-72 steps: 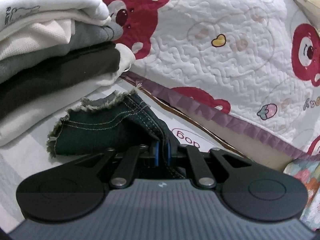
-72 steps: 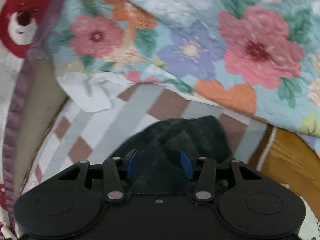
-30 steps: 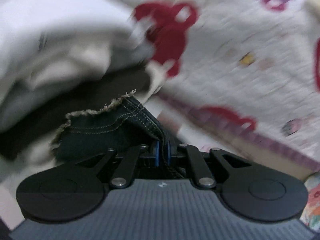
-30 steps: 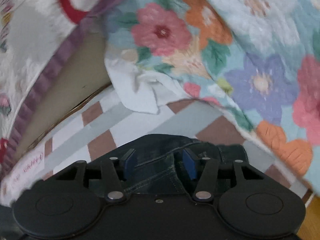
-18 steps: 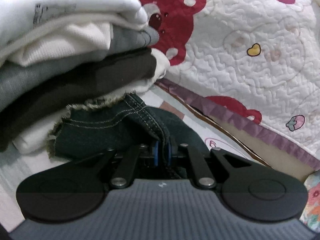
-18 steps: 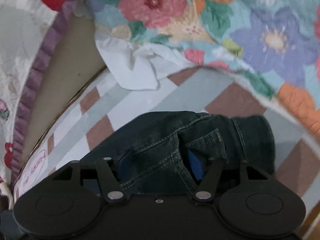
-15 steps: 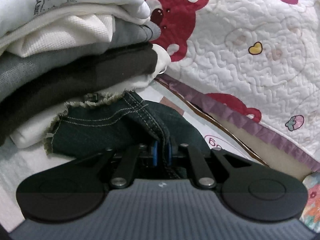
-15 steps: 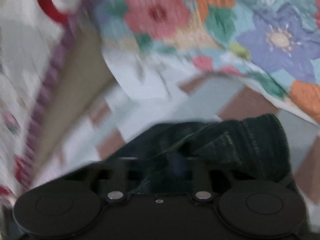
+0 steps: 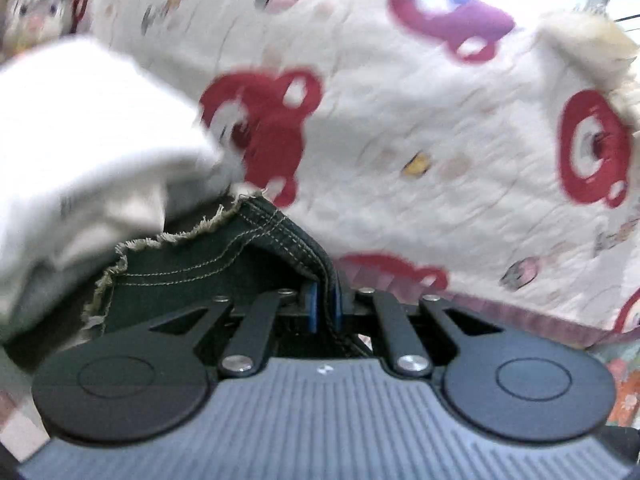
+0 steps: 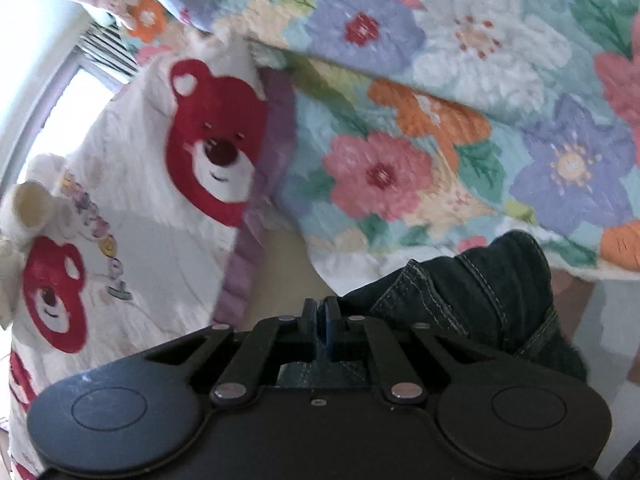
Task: Fold clothes
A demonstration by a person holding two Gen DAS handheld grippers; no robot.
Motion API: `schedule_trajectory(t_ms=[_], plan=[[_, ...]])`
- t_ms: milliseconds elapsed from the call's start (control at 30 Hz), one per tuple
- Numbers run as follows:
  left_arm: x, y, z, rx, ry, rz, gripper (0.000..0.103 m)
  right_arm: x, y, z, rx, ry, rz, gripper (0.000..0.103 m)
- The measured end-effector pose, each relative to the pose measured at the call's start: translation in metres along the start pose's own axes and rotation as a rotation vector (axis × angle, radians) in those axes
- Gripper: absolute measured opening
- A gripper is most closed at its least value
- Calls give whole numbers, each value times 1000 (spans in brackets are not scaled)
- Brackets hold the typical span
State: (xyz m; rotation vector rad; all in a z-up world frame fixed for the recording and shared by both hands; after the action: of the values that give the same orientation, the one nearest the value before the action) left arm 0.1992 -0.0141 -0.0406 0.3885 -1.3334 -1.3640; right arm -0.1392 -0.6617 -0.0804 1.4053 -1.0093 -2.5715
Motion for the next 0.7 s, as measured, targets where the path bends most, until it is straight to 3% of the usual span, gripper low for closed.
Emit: schedule_trajectory(t_ms=[300, 400, 467, 567, 633, 700], plan=[[47, 42, 56, 184, -61, -181, 9, 8, 24, 17, 148, 32, -80, 3], [34, 30, 36, 109, -19, -175, 16, 15, 38, -3, 150, -34, -59, 3], [24, 20, 20, 49, 13, -167, 14, 20, 48, -16, 151, -78, -45, 3], [8, 6, -5, -40, 60, -154, 16, 17, 36, -37, 80, -108, -14, 6], [-2, -4, -21, -100, 92, -145, 16, -3, 19, -48, -15, -141, 163, 7], [-13, -14, -37, -159, 124, -136, 24, -30, -7, -60, -103, -176, 430, 7]])
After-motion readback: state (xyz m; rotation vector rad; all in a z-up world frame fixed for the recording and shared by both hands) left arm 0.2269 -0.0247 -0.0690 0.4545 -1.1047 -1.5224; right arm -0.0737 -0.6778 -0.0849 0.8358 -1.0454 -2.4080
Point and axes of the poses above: each gripper's, at about its wrist camera, not at the fingertips, and z roughly against the way its jaws point, x to its right, y to its top, the point moved 2 cm from there along -z, roughly the way its jaws point, and after that the axes turned 8 degrees about -y, right-handed, at the moved point
